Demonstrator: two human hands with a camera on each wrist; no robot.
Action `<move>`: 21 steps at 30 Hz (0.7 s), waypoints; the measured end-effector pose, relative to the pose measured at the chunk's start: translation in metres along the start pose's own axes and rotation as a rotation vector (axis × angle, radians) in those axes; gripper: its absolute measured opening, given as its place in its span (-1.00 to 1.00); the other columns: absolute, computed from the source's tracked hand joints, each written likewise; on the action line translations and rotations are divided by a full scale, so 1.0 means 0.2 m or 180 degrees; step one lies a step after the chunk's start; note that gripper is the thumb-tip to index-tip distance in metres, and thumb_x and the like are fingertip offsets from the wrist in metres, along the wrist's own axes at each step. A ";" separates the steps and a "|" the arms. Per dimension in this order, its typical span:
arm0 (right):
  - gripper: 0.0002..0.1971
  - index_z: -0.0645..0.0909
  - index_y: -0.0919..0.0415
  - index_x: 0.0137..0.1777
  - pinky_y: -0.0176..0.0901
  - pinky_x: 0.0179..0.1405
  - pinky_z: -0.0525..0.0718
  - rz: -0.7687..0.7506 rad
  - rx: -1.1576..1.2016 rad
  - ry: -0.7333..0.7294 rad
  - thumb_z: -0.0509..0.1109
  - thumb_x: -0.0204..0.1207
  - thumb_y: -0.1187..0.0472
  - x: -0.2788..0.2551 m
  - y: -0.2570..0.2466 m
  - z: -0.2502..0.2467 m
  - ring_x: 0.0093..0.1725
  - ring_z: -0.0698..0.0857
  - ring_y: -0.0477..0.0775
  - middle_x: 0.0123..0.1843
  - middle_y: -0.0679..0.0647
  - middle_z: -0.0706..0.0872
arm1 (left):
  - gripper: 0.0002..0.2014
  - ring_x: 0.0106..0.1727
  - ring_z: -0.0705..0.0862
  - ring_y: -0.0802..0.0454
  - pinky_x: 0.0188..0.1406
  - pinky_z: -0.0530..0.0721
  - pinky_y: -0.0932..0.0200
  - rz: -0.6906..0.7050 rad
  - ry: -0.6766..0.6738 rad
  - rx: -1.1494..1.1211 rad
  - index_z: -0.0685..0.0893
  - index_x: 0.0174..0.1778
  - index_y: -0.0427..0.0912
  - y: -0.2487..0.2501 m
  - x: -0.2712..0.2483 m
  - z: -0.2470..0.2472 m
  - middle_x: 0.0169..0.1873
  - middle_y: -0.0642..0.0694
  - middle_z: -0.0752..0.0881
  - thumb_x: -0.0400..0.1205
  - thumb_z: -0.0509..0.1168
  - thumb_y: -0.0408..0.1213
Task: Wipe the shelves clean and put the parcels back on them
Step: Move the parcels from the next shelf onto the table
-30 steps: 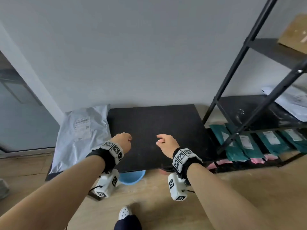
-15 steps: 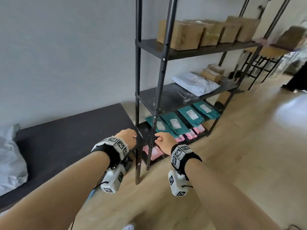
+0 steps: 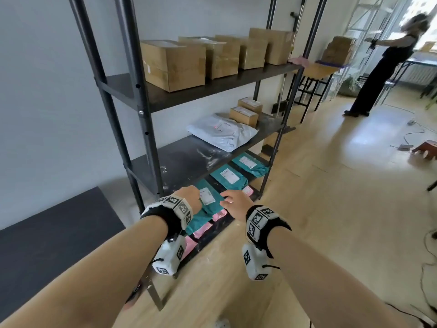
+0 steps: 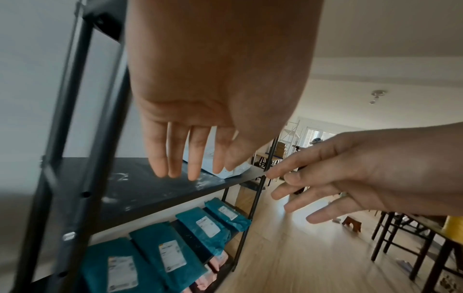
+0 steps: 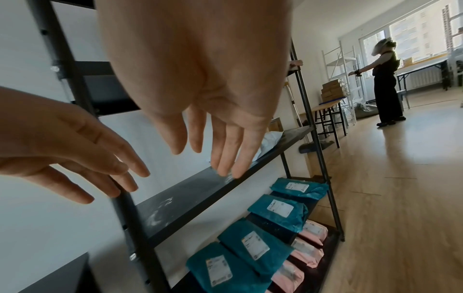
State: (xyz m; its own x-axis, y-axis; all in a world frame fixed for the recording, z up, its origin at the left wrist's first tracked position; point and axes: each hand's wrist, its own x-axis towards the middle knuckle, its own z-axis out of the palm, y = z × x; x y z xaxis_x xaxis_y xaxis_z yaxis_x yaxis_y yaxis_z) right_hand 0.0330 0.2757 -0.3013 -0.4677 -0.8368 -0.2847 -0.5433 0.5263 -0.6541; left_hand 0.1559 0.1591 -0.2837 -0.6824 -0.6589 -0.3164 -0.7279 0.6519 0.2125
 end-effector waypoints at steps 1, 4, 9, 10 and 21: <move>-0.59 0.45 0.22 0.49 -0.01 0.41 0.52 0.0034 0.0015 -0.0002 0.24 0.66 0.19 0.07 0.03 -0.06 0.42 0.56 0.17 0.45 0.22 0.57 | -0.67 0.24 0.65 -0.23 0.21 0.61 0.03 0.0025 0.0002 -0.0092 0.66 0.23 -0.29 0.05 0.09 -0.02 0.22 -0.21 0.68 0.62 0.15 -0.29; -0.56 0.43 0.23 0.51 -0.04 0.40 0.52 0.0129 0.0060 -0.0003 0.26 0.66 0.16 0.30 0.11 -0.23 0.42 0.56 0.16 0.46 0.21 0.56 | -0.69 0.25 0.65 -0.19 0.25 0.60 0.05 0.0079 0.0026 -0.0349 0.67 0.23 -0.27 0.17 0.38 -0.08 0.22 -0.20 0.69 0.62 0.18 -0.30; -0.58 0.48 0.24 0.47 0.05 0.44 0.51 0.0192 0.0121 0.0039 0.29 0.64 0.17 0.65 0.22 -0.45 0.41 0.57 0.14 0.44 0.20 0.58 | -0.70 0.14 0.69 -0.21 0.12 0.61 0.07 0.0029 0.0036 -0.0437 0.68 0.14 -0.34 0.29 0.80 -0.16 0.13 -0.25 0.72 0.63 0.13 -0.33; -0.59 0.48 0.23 0.47 0.03 0.44 0.51 0.0196 0.0123 0.0037 0.28 0.64 0.18 0.71 0.24 -0.48 0.41 0.57 0.14 0.44 0.20 0.59 | -0.70 0.13 0.69 -0.22 0.09 0.61 0.07 -0.0015 0.0018 -0.0417 0.69 0.12 -0.35 0.31 0.85 -0.19 0.12 -0.26 0.72 0.63 0.12 -0.33; -0.59 0.48 0.26 0.48 -0.12 0.30 0.54 0.0022 0.0204 -0.0046 0.29 0.64 0.19 1.34 0.47 -0.87 0.37 0.60 0.17 0.41 0.21 0.60 | -0.64 0.34 0.58 -0.20 0.30 0.52 0.08 -0.0639 0.0225 -0.0794 0.53 0.39 -0.29 0.43 1.39 -0.25 0.33 -0.23 0.59 0.66 0.16 -0.33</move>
State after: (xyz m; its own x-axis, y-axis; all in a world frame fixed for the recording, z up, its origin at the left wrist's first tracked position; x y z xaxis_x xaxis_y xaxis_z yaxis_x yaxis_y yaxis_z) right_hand -0.2651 0.1267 -0.3179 -0.4609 -0.8355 -0.2992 -0.4940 0.5216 -0.6956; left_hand -0.0985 0.0135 -0.3080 -0.5202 -0.7950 -0.3120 -0.8363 0.4000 0.3750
